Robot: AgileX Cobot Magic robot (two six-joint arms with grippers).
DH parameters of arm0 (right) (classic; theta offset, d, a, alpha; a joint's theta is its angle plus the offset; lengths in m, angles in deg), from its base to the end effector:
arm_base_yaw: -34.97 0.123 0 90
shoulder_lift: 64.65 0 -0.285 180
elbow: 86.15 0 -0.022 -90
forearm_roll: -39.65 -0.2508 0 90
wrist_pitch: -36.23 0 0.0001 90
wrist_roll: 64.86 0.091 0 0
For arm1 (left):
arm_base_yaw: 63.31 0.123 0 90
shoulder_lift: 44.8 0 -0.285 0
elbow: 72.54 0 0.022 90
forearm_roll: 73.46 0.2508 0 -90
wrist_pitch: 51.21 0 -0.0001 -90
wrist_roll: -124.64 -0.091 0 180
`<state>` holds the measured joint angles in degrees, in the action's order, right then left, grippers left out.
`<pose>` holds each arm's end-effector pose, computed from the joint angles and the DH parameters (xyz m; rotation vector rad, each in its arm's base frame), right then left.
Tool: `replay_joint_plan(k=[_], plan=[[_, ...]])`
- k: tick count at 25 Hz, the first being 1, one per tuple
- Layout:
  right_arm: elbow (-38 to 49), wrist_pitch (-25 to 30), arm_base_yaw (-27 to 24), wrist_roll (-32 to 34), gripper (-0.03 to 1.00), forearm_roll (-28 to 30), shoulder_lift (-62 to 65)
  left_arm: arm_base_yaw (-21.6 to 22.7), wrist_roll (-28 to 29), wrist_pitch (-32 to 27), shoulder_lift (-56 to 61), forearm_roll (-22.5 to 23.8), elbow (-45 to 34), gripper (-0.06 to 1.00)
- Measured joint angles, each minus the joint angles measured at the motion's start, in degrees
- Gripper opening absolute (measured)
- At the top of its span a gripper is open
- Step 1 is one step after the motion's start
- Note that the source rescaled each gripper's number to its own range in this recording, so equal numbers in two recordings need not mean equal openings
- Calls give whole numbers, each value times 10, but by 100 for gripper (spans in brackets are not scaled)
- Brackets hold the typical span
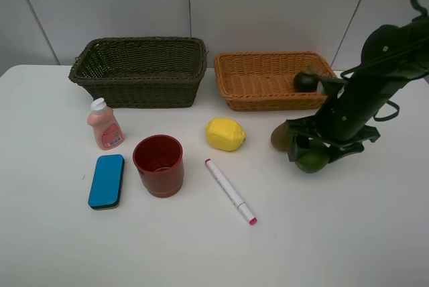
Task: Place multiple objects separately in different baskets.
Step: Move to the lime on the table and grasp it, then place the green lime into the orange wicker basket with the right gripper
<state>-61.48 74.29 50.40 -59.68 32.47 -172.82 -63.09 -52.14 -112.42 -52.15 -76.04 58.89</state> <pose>0.2896 0.0872 0.1498 -0.1293 2.9933 0.1681 -0.0063 -0.0036 0.2767 -0.0589 2.0437 -0.0866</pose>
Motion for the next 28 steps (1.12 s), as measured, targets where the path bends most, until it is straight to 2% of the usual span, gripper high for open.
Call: replay_joint_plan(k=[6,9,16,28], plan=[[-92,108,0,10,71,34,32,0,0,0,0,0,0,100],[-149,137,0,11,71,62,32,0,0,0,0,0,0,100],[-280,149,0,13,71,93,14,0,0,0,0,0,0,100],[-471,137,0,15,71,151,-168,0,0,0,0,0,0,100]])
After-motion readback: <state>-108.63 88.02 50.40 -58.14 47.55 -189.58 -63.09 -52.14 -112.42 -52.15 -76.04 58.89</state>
